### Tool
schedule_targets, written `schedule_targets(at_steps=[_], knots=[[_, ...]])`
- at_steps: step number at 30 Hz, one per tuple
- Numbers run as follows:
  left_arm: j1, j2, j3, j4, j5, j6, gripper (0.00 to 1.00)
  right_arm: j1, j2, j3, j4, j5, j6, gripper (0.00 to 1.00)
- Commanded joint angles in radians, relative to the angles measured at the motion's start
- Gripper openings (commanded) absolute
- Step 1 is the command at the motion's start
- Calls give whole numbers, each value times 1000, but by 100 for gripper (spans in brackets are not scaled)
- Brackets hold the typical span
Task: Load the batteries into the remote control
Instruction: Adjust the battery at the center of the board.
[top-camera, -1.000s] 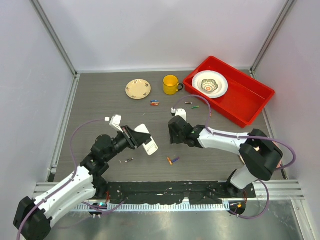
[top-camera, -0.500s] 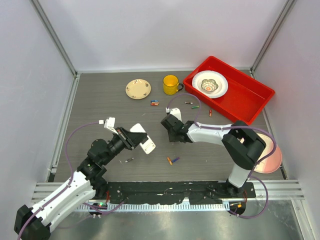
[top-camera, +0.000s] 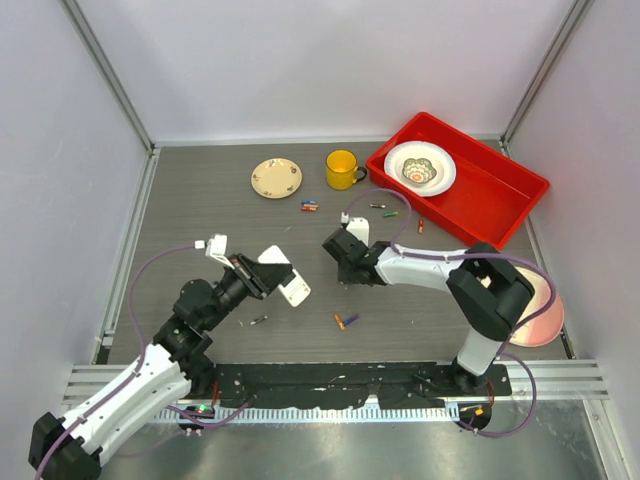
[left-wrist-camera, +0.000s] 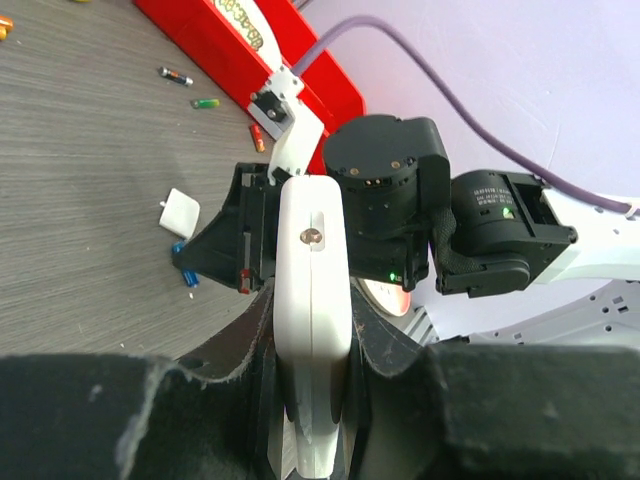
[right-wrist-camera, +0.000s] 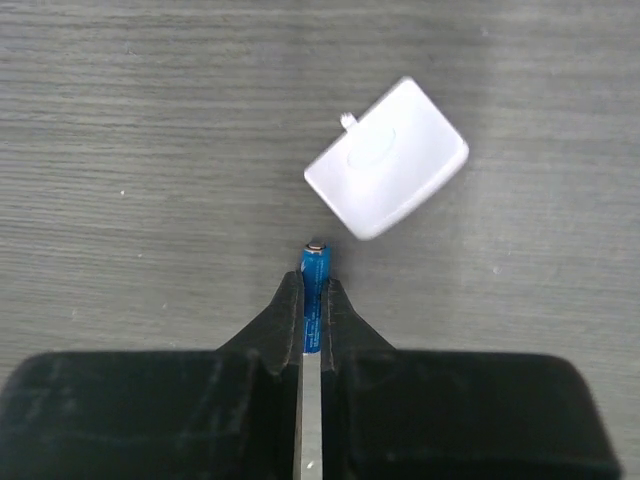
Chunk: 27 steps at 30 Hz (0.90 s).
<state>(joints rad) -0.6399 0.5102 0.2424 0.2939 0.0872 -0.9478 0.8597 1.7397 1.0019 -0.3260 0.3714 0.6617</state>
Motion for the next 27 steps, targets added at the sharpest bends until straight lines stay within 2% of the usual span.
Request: schedule_targets(at_steps=[1, 3, 4, 8, 11, 18, 25, 27], knots=[[5, -27, 9, 36, -32, -16, 0, -1, -138, -58, 37, -35, 339, 1], [5, -39, 15, 31, -47, -13, 0, 2, -222, -109, 48, 21, 511, 1], [5, -44, 17, 25, -52, -12, 0, 7, -239, -112, 33, 43, 673, 1], [5, -81, 2, 14, -119, -20, 0, 24, -232, -23, -217, 199, 999, 1], [5, -114, -14, 5, -170, -37, 0, 24, -168, 41, -346, 262, 1142, 1], [5, -168, -28, -44, -224, -45, 0, 32, -77, 27, -384, 219, 1320, 1], [5, -173, -49, -49, -227, -74, 0, 53, -65, 43, -372, 253, 1359, 1], [5, -173, -51, -47, -225, -78, 0, 58, -43, 59, -366, 248, 1345, 4]])
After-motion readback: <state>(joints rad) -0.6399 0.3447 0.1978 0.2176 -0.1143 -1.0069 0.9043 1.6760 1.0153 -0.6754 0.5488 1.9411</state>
